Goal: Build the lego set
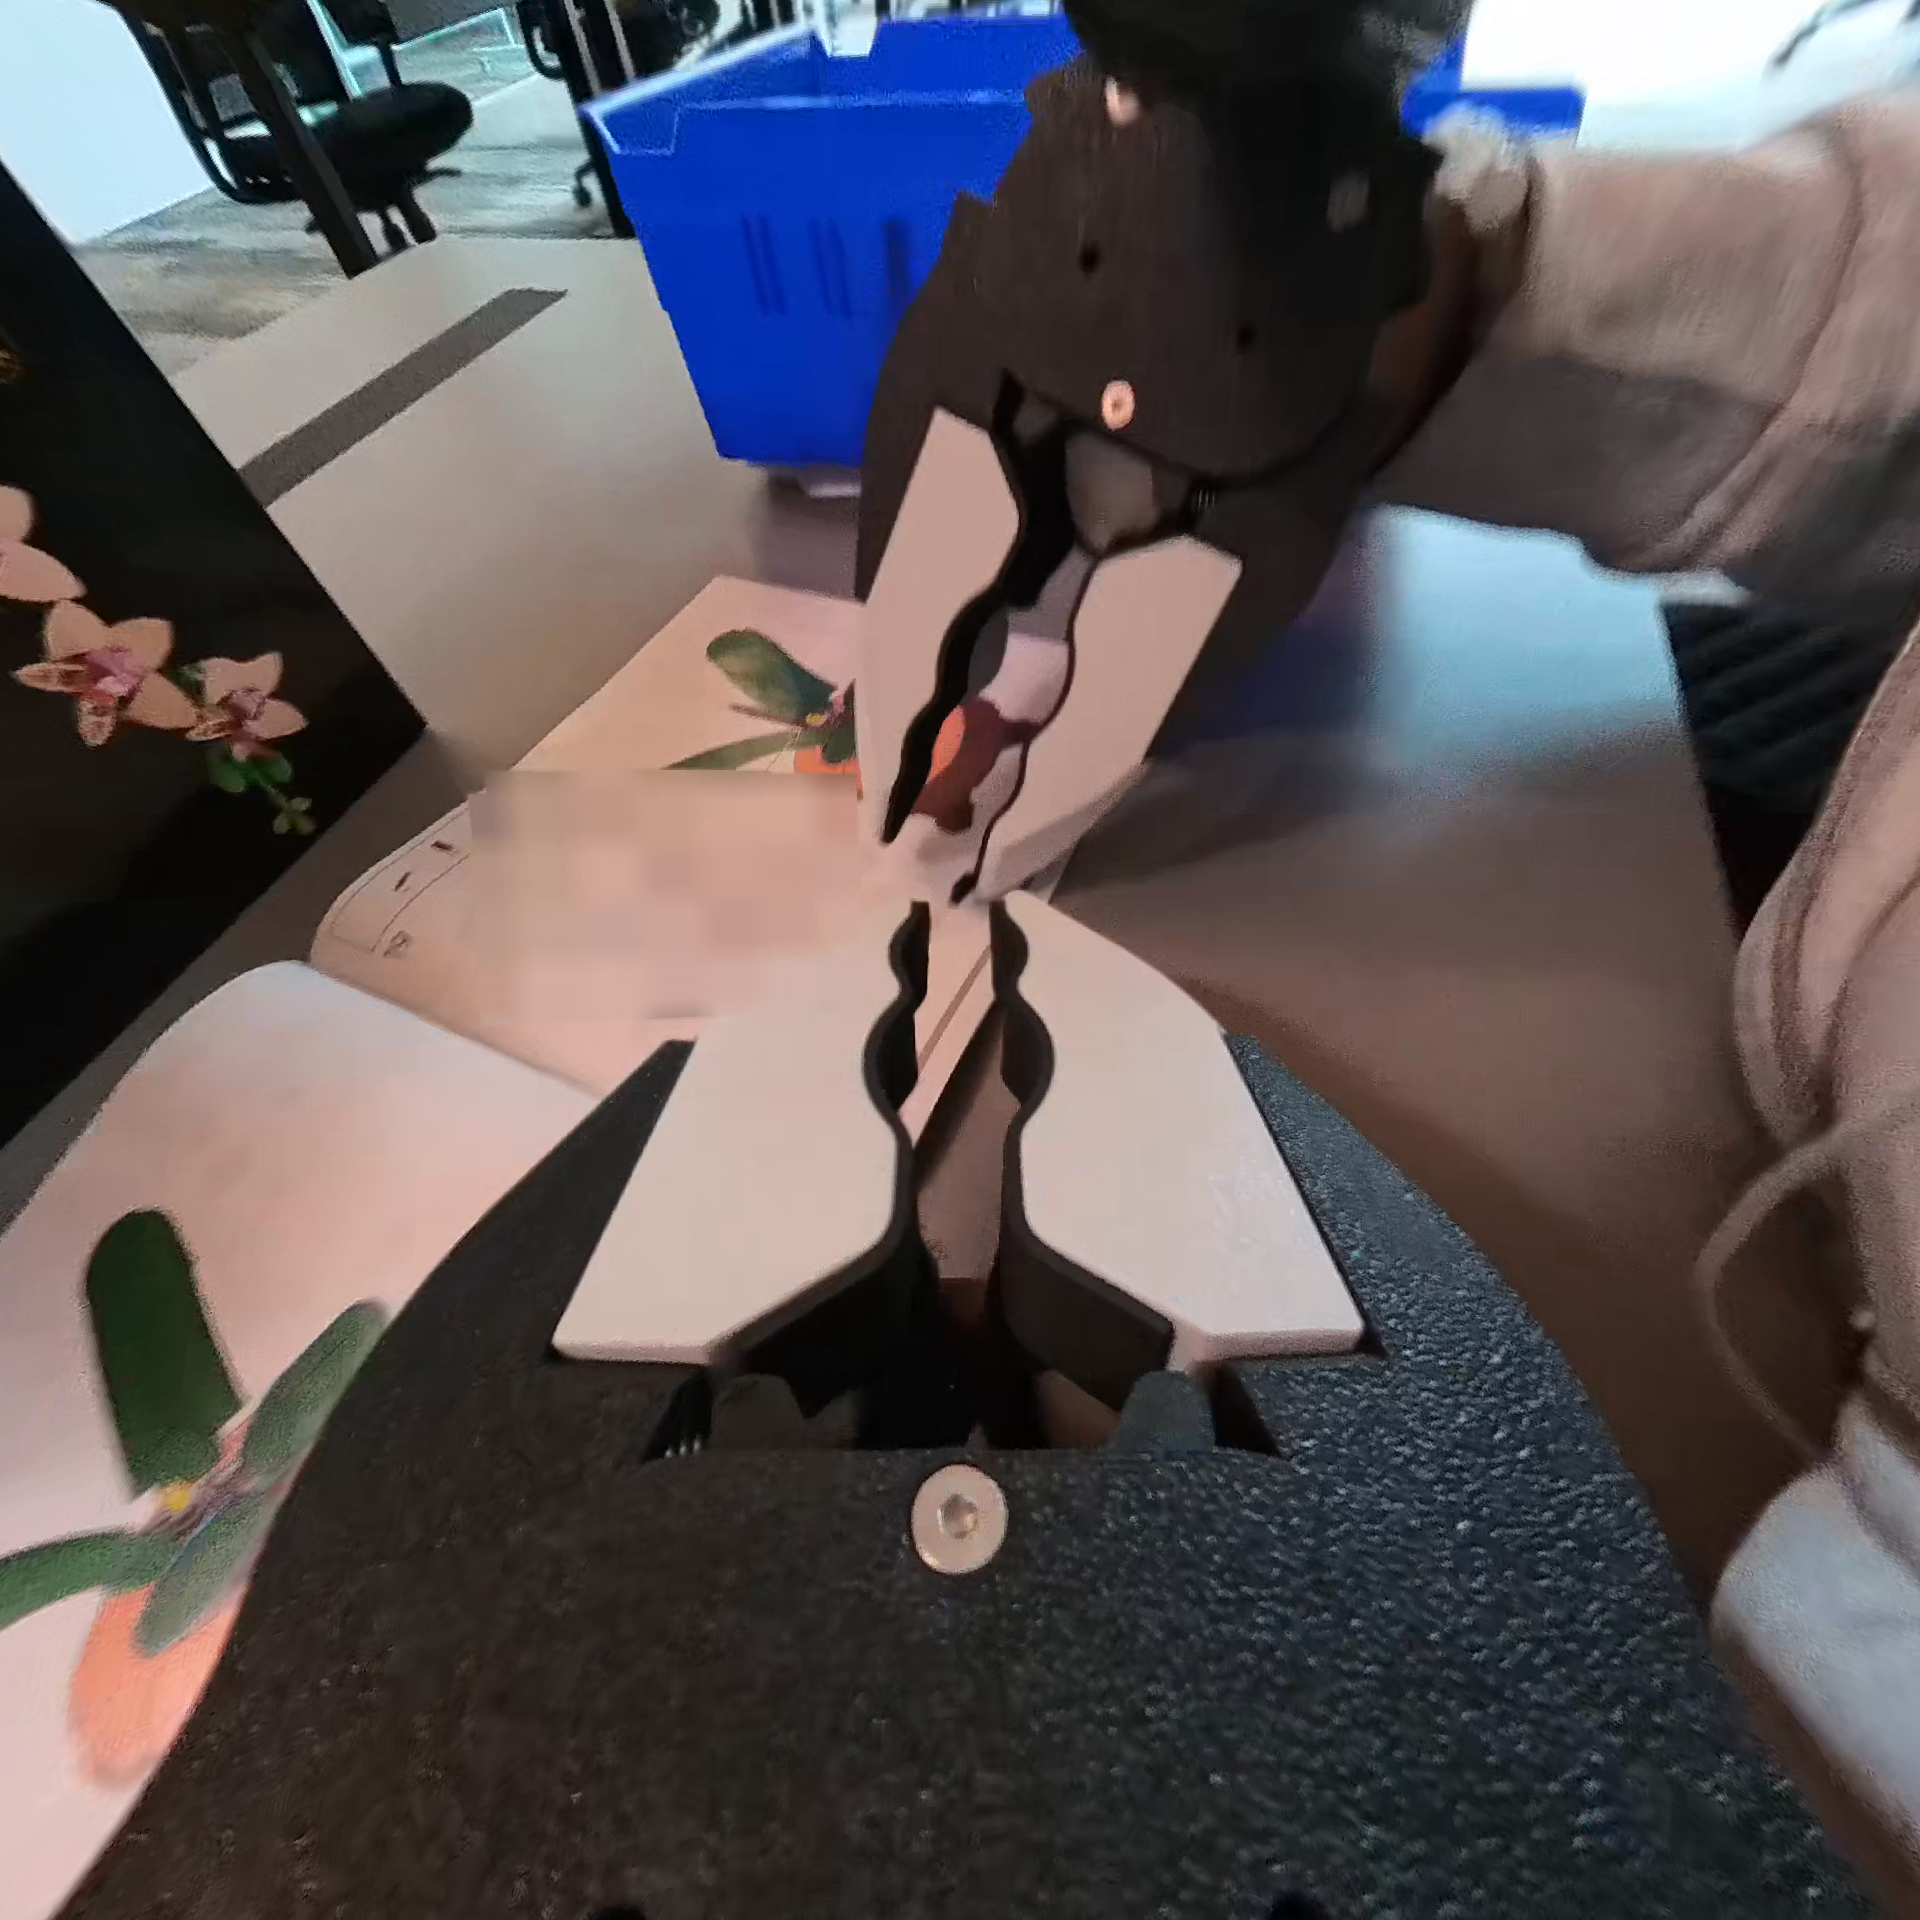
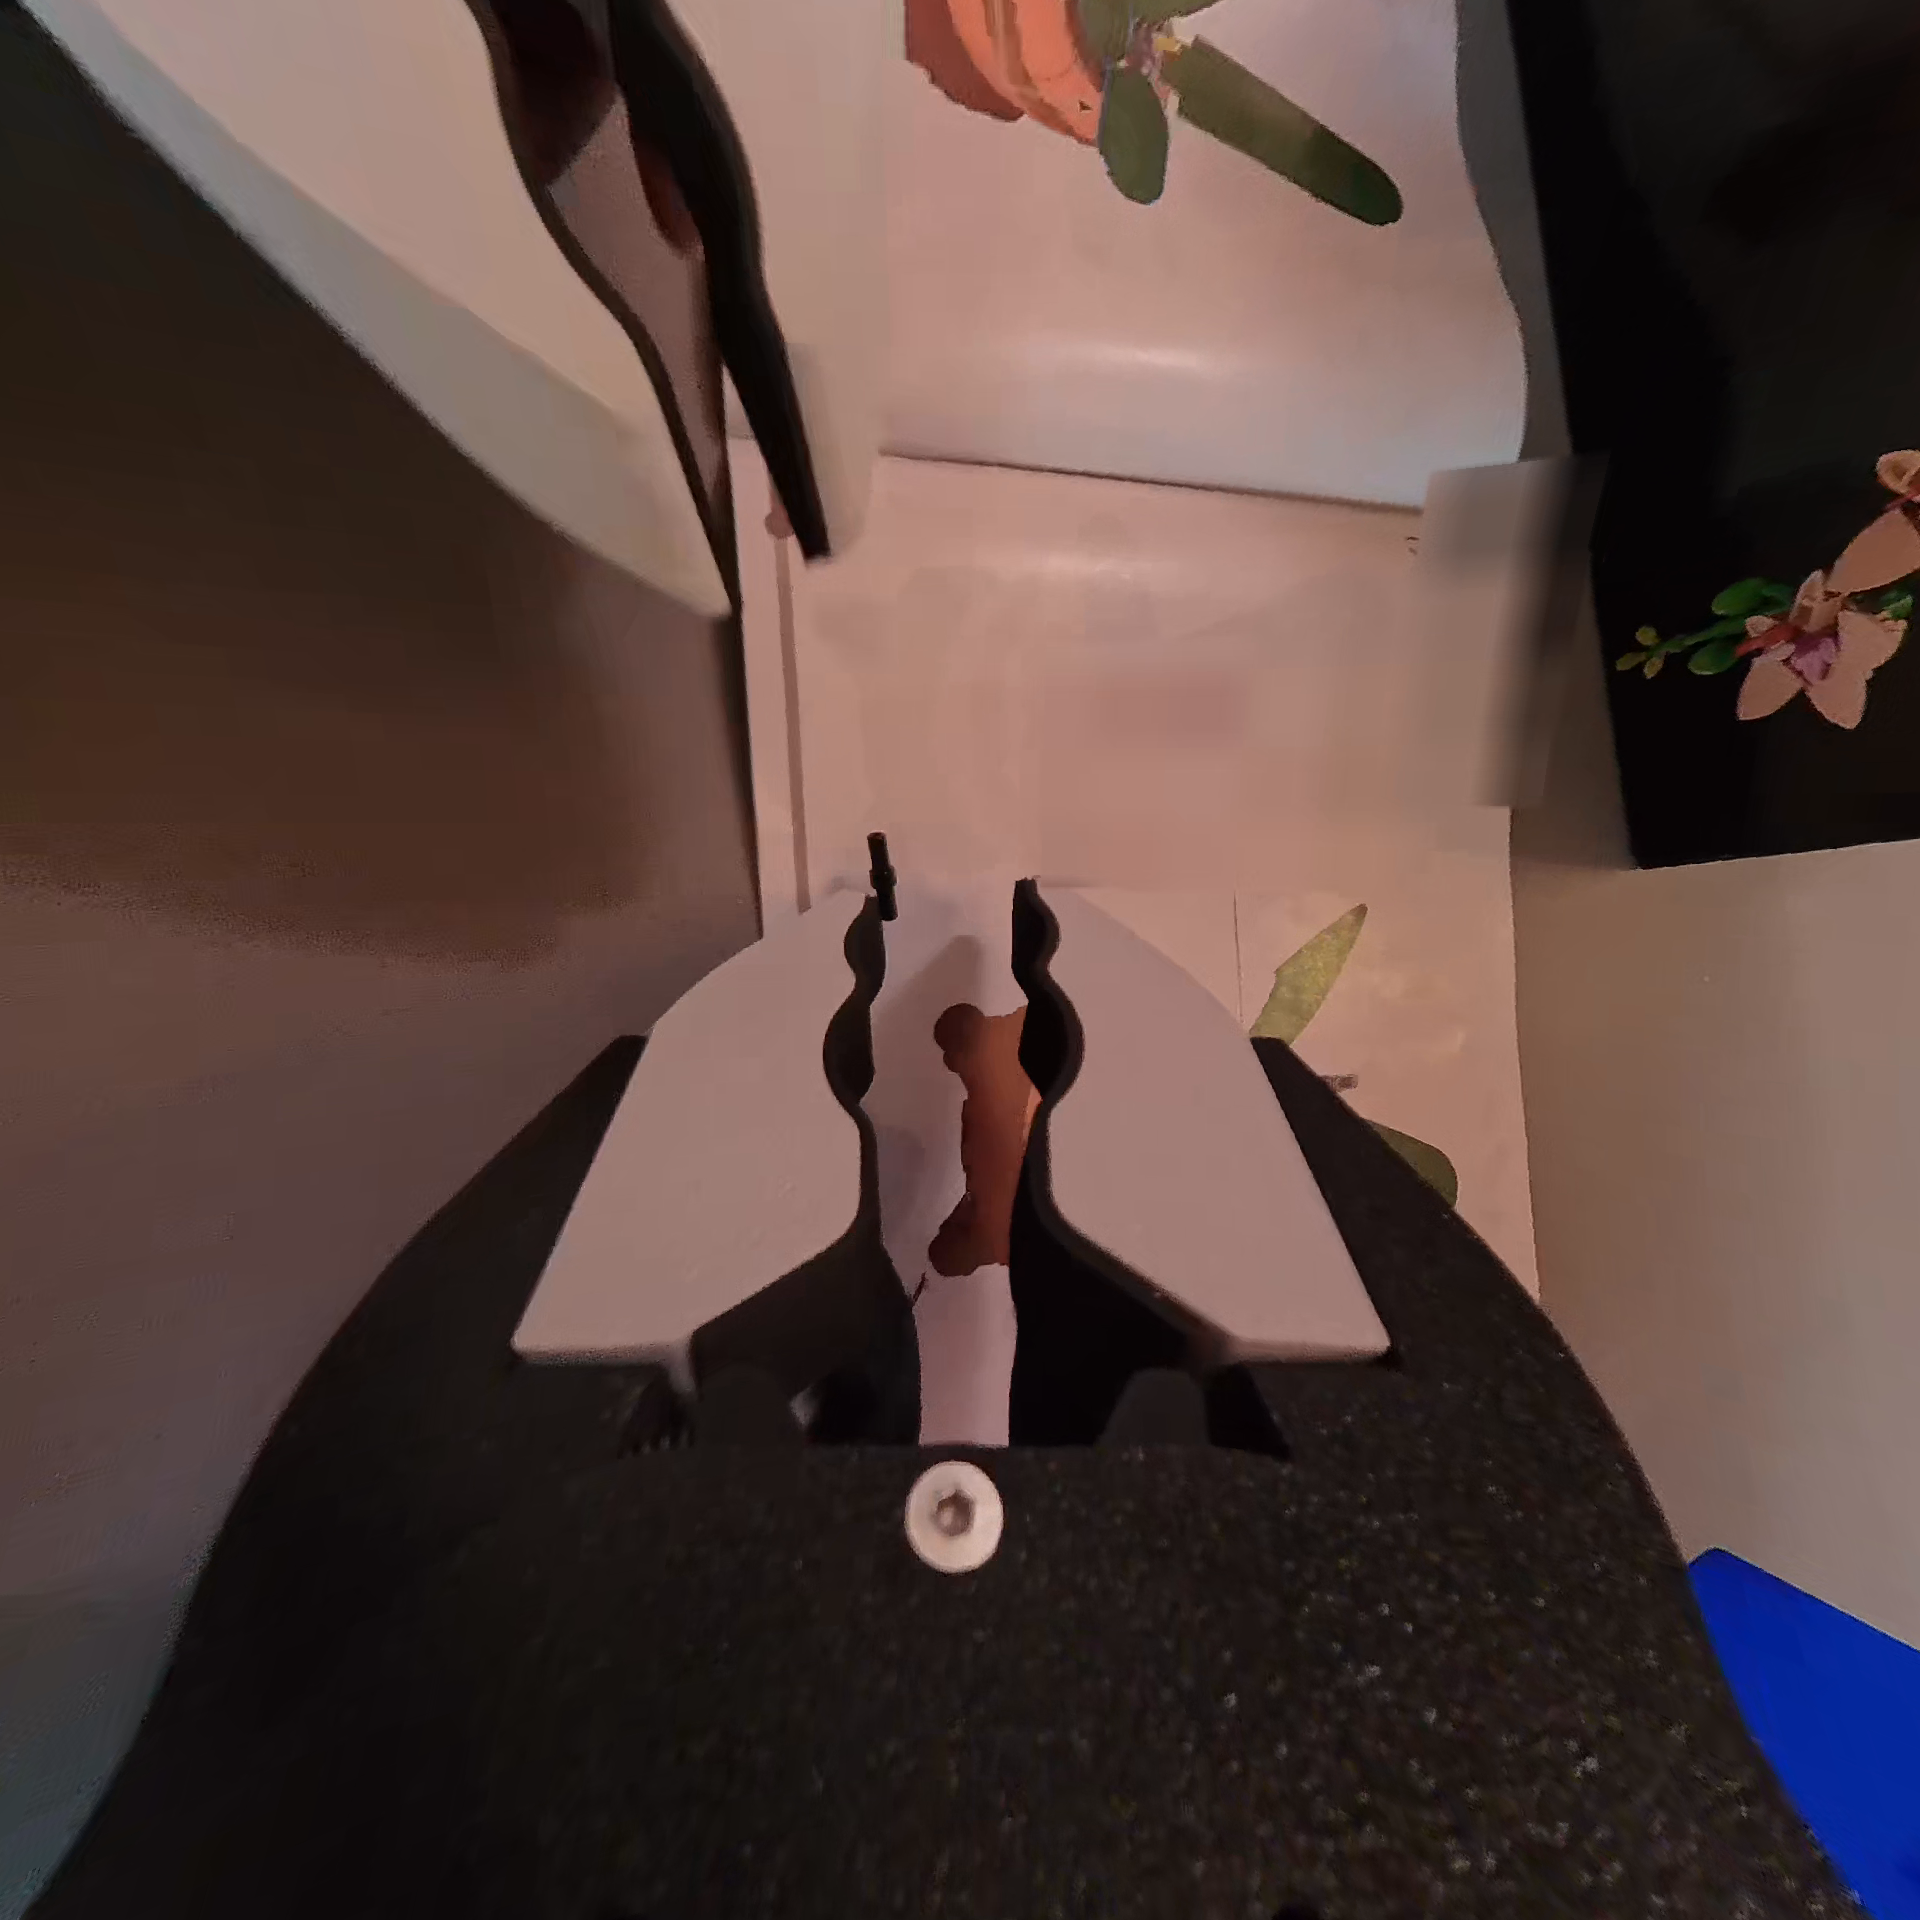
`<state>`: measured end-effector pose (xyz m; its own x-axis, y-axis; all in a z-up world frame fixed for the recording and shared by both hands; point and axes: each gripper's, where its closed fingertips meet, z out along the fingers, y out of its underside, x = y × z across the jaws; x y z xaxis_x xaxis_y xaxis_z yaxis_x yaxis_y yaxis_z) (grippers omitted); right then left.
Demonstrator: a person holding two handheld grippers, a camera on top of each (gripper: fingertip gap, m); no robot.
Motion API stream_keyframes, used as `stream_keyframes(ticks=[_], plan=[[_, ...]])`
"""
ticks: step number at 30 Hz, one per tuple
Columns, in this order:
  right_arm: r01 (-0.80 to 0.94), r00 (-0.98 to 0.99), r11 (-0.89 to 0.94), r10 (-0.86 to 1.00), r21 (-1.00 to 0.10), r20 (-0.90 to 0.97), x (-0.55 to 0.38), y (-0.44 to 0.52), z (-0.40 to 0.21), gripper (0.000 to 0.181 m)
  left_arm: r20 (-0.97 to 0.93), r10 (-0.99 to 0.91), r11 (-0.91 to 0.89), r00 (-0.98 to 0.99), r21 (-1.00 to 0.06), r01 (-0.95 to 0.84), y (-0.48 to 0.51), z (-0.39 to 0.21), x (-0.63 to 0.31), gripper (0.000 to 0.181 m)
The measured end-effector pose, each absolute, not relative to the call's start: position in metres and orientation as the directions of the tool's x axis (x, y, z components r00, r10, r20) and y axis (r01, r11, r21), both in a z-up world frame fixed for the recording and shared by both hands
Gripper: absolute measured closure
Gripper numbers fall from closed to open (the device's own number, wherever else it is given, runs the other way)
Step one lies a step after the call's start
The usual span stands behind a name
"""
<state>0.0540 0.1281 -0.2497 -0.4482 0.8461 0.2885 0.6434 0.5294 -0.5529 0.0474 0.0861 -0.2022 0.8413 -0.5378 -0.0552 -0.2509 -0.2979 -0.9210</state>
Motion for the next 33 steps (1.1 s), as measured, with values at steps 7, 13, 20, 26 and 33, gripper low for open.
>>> stream_keyframes(ticks=[7, 13, 20, 26, 33], plan=[[0.588, -0.409, 0.52, 0.852, -0.62, 0.328, 0.05, 0.128, -0.244, 0.156, -0.153, -0.54, -0.414, 0.828, -0.808, -0.419, 0.106, -0.231, 0.053, 0.177], [0.579, -0.433, 0.554, 0.831, -0.598, 0.349, 0.052, 0.126, -0.248, 0.156, -0.196, -0.529, -0.424, 0.826, -0.782, -0.457, 0.112, -0.237, 0.055, 0.177], [0.564, -0.444, 0.556, 0.828, -0.611, 0.343, 0.053, 0.123, -0.247, 0.156, -0.229, -0.523, -0.47, 0.821, -0.726, -0.502, 0.113, -0.251, 0.051, 0.177], [0.556, -0.433, 0.529, 0.843, -0.641, 0.32, 0.054, 0.123, -0.245, 0.154, -0.213, -0.522, -0.477, 0.826, -0.73, -0.49, 0.112, -0.252, 0.05, 0.176], [0.524, -0.355, 0.463, 0.882, -0.715, 0.311, 0.057, 0.126, -0.224, 0.159, -0.2, -0.491, -0.469, 0.848, -0.759, -0.451, 0.113, -0.247, 0.044, 0.175]])
